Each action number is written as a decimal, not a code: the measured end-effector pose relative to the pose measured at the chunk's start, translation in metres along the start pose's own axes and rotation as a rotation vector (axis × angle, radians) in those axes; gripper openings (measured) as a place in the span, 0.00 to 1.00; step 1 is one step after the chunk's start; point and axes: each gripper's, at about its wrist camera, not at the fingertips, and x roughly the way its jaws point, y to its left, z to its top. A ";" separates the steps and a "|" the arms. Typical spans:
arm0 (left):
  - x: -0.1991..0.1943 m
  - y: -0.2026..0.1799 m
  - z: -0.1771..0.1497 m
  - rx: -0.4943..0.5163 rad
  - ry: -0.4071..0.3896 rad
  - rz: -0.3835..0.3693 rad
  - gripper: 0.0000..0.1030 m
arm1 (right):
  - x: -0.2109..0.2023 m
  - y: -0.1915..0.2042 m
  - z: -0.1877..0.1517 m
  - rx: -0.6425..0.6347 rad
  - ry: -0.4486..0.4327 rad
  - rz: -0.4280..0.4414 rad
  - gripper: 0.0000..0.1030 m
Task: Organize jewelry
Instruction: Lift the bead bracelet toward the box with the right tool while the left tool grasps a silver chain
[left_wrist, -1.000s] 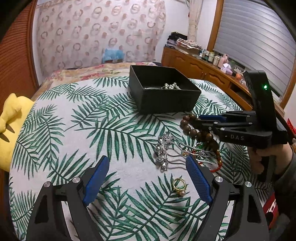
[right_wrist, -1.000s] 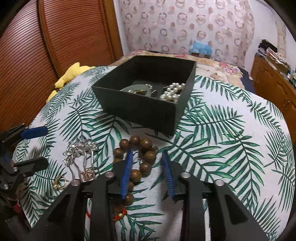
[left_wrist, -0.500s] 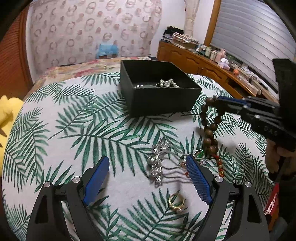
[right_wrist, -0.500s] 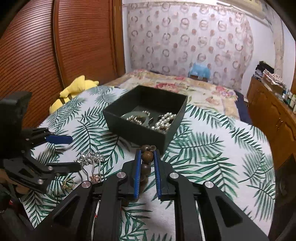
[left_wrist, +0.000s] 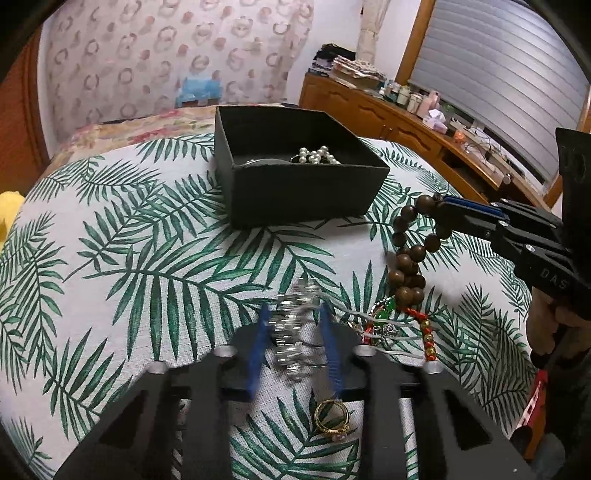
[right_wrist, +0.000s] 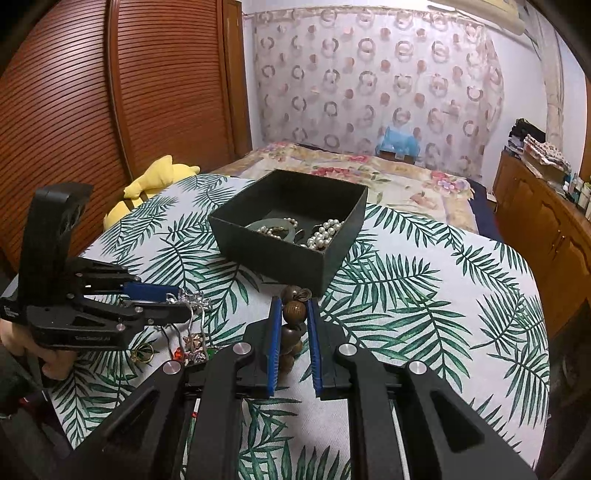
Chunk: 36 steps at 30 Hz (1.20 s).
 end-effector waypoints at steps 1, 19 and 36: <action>-0.001 0.000 0.000 -0.001 -0.005 -0.005 0.14 | 0.000 0.000 0.000 0.000 0.000 0.000 0.15; -0.058 -0.020 0.013 0.039 -0.186 0.018 0.07 | -0.005 -0.005 0.001 -0.006 -0.007 -0.005 0.15; -0.085 -0.003 0.032 0.044 -0.285 0.126 0.07 | -0.034 0.006 0.038 -0.058 -0.088 -0.021 0.14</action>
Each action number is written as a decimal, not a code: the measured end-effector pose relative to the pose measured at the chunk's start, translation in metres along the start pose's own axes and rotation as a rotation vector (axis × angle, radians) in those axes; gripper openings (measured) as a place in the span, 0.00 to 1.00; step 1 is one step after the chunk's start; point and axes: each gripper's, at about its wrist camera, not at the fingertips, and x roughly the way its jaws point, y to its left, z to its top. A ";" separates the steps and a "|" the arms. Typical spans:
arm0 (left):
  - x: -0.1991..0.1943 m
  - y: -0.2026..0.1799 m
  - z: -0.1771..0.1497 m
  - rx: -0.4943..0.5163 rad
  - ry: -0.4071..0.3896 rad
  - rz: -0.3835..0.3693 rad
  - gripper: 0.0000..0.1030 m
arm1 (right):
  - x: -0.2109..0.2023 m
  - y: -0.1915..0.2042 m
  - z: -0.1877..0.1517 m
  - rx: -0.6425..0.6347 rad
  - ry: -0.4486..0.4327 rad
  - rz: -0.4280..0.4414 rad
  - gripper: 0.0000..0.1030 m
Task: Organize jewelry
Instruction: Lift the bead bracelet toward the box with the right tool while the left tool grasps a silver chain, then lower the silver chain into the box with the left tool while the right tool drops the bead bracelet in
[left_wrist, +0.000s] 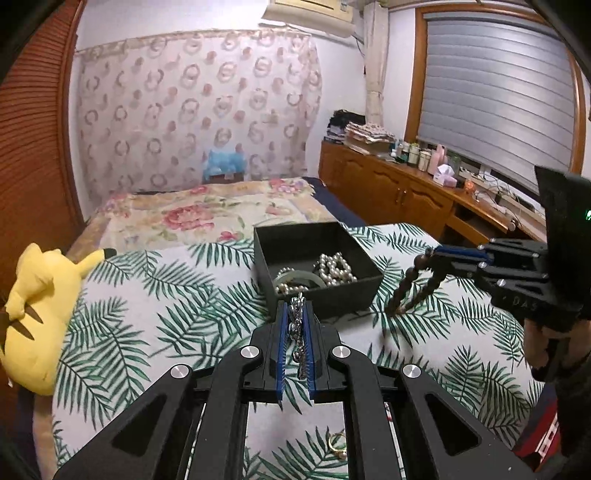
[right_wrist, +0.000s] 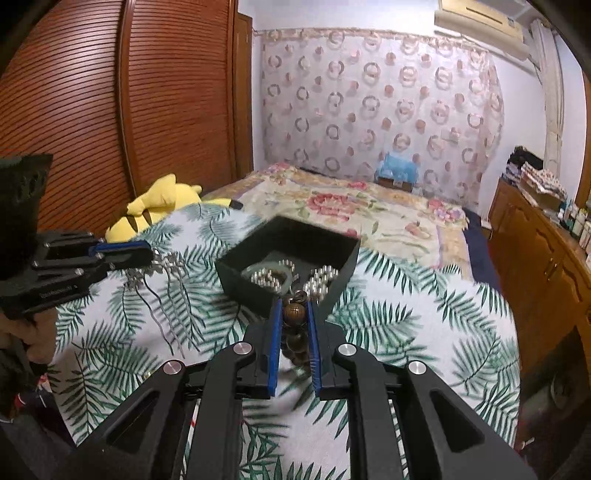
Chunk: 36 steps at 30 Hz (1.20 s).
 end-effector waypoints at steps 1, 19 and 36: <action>0.000 0.000 0.001 0.000 -0.003 0.002 0.07 | -0.002 0.001 0.004 -0.005 -0.007 -0.001 0.14; 0.001 0.017 0.027 -0.012 -0.044 0.039 0.07 | 0.010 -0.008 0.084 -0.053 -0.083 -0.034 0.14; 0.012 0.029 0.039 -0.023 -0.042 0.053 0.07 | 0.071 -0.016 0.075 0.060 0.008 0.035 0.18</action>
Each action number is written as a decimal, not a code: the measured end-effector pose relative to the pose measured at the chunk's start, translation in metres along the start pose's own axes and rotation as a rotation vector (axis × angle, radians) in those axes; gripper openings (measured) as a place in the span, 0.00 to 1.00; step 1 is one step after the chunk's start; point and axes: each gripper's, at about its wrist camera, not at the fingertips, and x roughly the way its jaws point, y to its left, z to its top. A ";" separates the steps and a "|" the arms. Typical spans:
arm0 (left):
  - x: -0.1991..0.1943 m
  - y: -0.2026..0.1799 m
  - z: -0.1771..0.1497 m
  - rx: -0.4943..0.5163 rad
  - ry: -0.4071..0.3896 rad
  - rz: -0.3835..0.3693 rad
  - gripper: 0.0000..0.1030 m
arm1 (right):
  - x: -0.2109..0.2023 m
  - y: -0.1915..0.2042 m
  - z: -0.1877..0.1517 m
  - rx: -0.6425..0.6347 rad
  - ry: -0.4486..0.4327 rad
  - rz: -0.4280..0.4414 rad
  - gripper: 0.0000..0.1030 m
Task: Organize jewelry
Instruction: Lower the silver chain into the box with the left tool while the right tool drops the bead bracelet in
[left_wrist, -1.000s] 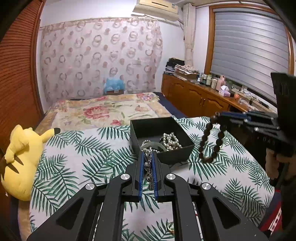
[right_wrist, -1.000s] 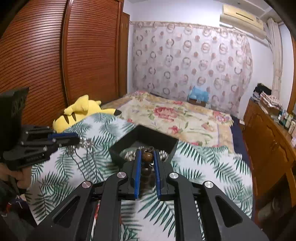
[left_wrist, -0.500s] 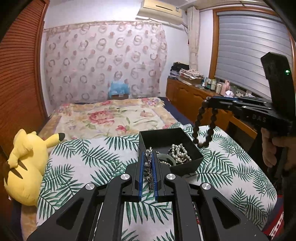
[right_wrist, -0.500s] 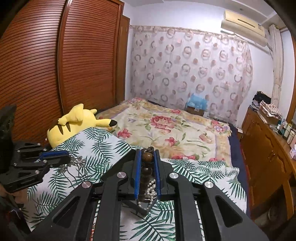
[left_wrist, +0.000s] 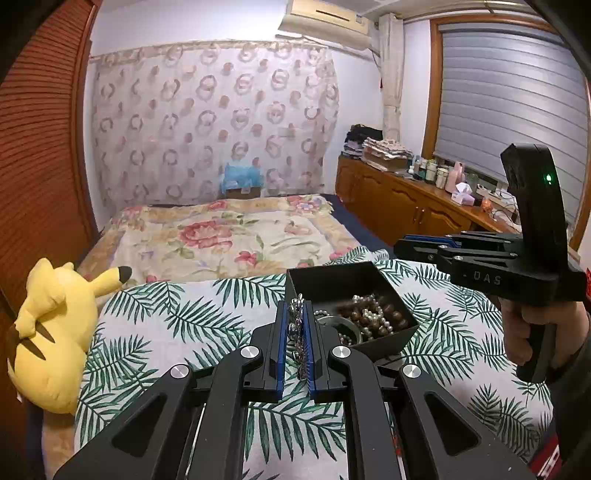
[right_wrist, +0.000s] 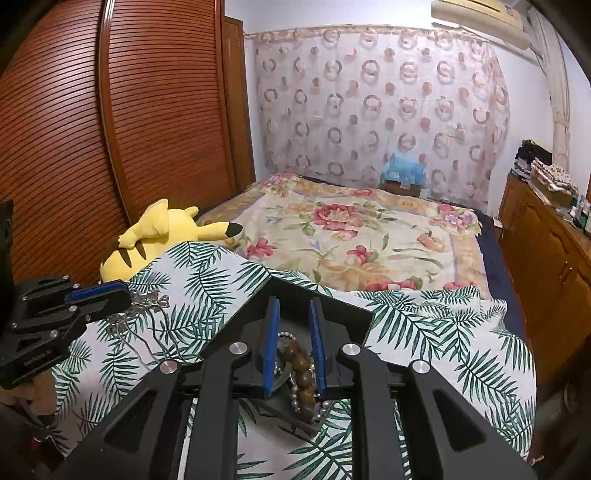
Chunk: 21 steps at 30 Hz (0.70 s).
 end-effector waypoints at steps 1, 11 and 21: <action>0.001 0.000 0.000 0.001 0.002 0.001 0.07 | 0.001 0.000 0.000 0.002 0.001 -0.002 0.19; 0.021 -0.011 0.018 0.027 -0.001 0.016 0.07 | -0.005 -0.013 -0.027 0.007 0.030 -0.041 0.28; 0.063 -0.029 0.038 0.037 0.022 0.030 0.07 | -0.015 -0.027 -0.061 0.035 0.051 -0.043 0.28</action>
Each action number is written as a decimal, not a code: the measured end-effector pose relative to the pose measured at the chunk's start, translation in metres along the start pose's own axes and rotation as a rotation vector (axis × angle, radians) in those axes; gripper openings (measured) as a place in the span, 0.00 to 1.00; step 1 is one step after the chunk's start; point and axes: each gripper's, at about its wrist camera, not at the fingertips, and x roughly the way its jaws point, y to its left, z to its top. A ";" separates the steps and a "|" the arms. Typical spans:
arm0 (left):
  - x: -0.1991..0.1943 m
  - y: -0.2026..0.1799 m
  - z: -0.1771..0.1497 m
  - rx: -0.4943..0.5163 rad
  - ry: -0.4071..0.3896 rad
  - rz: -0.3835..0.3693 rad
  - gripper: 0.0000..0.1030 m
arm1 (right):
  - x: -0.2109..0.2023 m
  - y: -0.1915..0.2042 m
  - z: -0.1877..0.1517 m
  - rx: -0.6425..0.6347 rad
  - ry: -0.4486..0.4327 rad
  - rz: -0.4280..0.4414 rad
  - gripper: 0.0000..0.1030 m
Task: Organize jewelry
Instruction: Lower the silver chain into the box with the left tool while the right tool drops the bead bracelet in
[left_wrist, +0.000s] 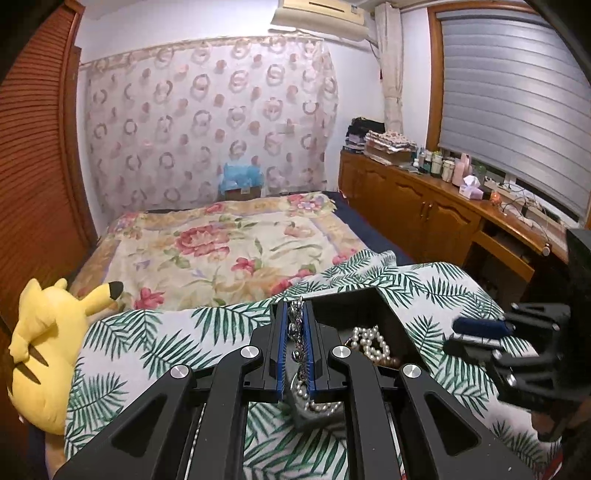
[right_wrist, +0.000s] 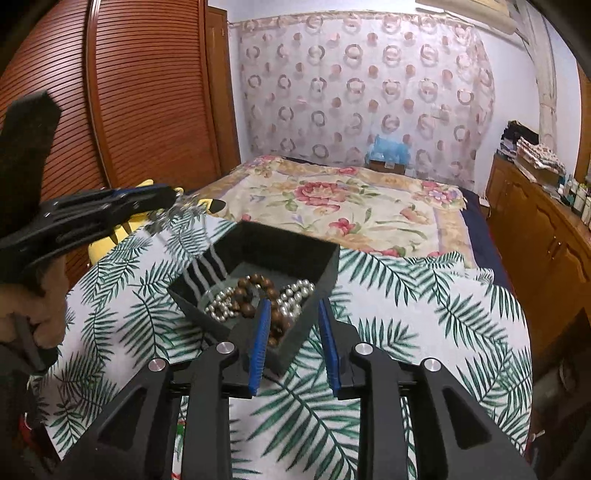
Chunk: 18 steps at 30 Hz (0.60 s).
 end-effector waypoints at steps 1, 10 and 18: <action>0.004 -0.002 0.001 0.001 0.003 0.001 0.07 | 0.000 -0.001 -0.003 0.006 0.003 0.000 0.28; 0.040 -0.011 0.003 -0.022 0.039 0.013 0.07 | -0.001 -0.007 -0.020 0.032 0.015 0.015 0.28; 0.058 -0.022 -0.002 0.004 0.063 0.018 0.07 | 0.002 -0.005 -0.026 0.037 0.021 0.027 0.28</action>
